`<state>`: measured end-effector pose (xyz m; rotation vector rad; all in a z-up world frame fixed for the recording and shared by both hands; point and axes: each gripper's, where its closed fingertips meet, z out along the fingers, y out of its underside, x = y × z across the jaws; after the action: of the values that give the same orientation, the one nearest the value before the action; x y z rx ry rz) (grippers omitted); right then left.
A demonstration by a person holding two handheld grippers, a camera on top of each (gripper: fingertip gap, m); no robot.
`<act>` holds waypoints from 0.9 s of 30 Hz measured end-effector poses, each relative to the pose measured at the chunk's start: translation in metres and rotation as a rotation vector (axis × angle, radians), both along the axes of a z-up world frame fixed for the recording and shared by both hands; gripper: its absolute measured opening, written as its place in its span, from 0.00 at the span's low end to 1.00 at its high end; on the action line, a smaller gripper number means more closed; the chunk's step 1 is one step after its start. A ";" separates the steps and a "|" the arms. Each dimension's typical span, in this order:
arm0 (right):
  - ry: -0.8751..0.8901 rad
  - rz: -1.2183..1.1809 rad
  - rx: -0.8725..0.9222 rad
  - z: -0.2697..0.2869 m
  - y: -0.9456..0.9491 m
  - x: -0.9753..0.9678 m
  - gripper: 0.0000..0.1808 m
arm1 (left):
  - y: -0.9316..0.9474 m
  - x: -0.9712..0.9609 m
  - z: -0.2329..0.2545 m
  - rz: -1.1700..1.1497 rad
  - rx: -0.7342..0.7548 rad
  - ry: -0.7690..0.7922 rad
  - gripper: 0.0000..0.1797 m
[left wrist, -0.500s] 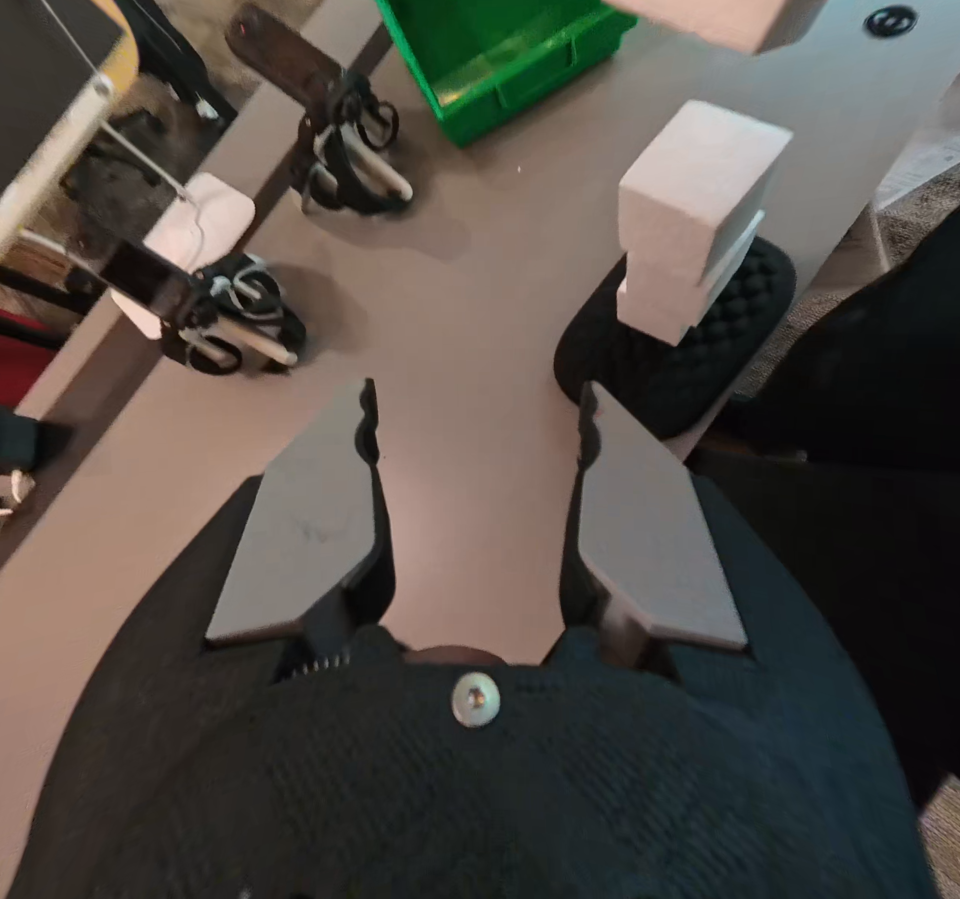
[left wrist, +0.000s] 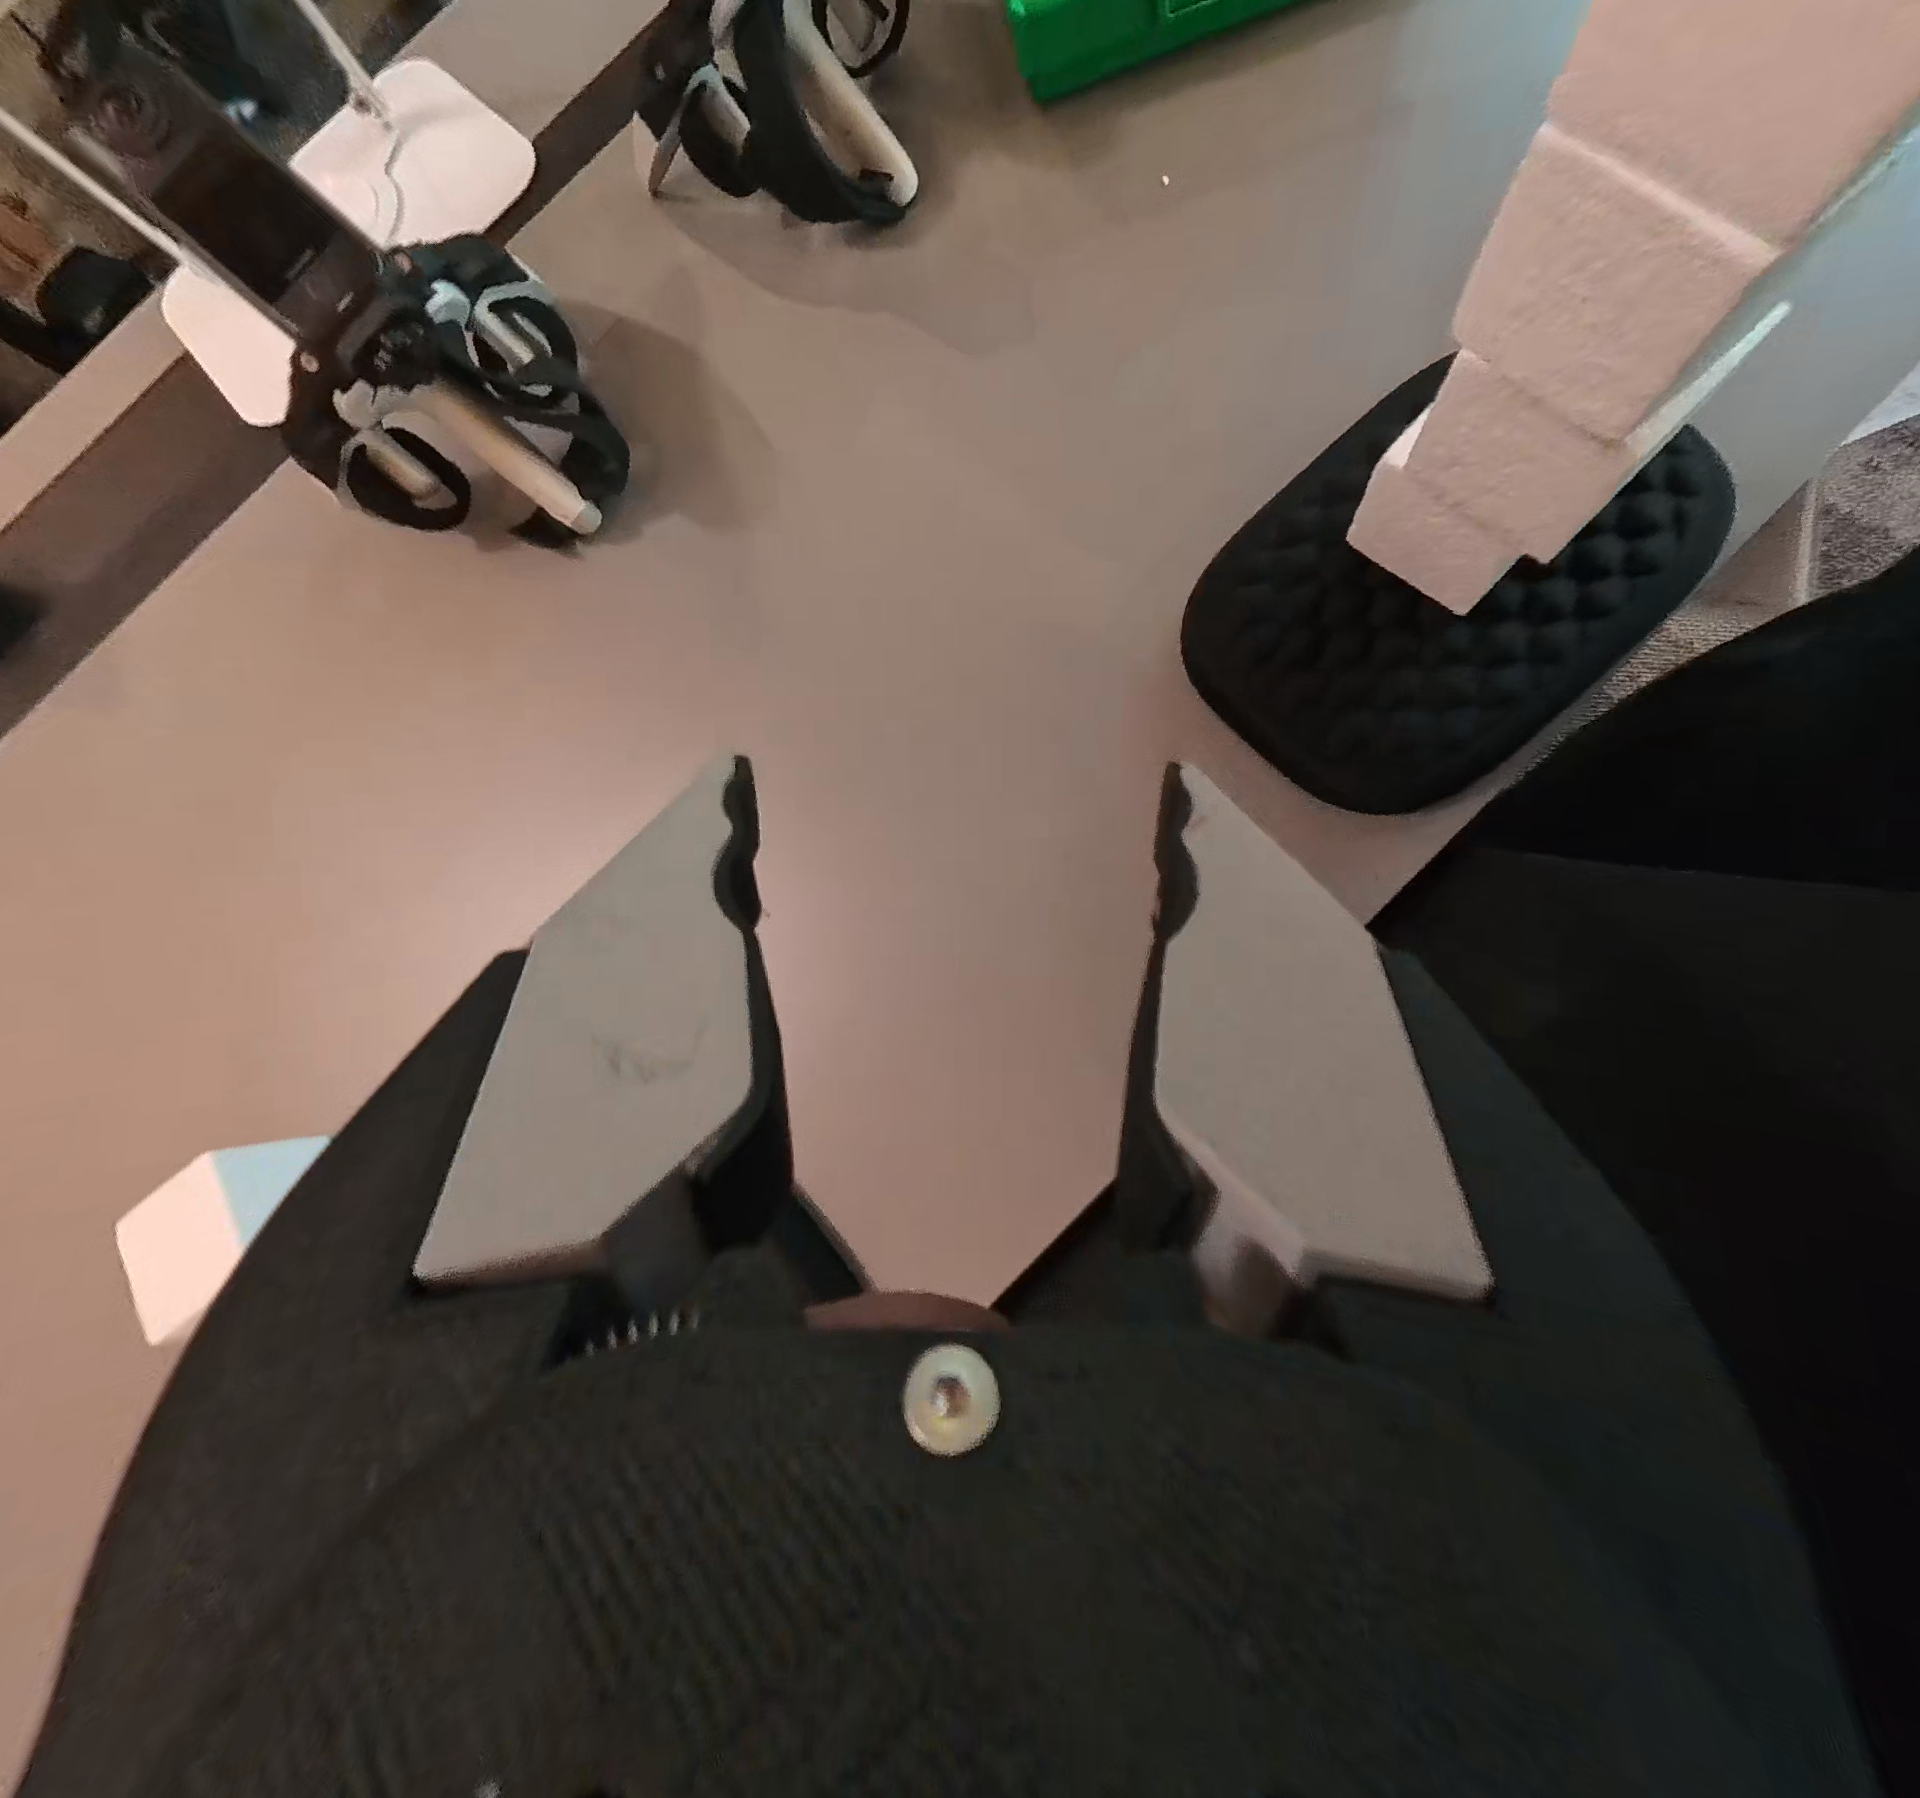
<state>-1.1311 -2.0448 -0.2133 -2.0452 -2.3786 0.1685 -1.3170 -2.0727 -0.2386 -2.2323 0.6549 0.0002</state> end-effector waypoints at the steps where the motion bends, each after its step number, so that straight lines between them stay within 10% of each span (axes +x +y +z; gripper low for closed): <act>1: 0.000 -0.004 0.007 -0.003 0.002 -0.001 0.32 | -0.001 -0.004 -0.001 0.016 -0.008 -0.009 0.42; 11: 0.218 -0.190 -0.095 0.013 -0.002 0.004 0.44 | 0.025 -0.194 -0.009 0.398 0.025 0.098 0.49; 20: 0.550 -0.517 -0.085 0.058 0.030 0.053 0.45 | 0.021 -0.347 -0.122 0.759 -0.356 -0.038 0.54; 27: 0.666 -0.766 -0.058 0.078 0.055 0.104 0.42 | 0.031 -0.335 -0.157 0.762 -0.431 -0.007 0.32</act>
<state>-1.0270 -1.9896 -0.1357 -2.2662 -1.1504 0.7524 -1.6524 -2.0421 -0.3951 -2.7635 -0.2616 0.2535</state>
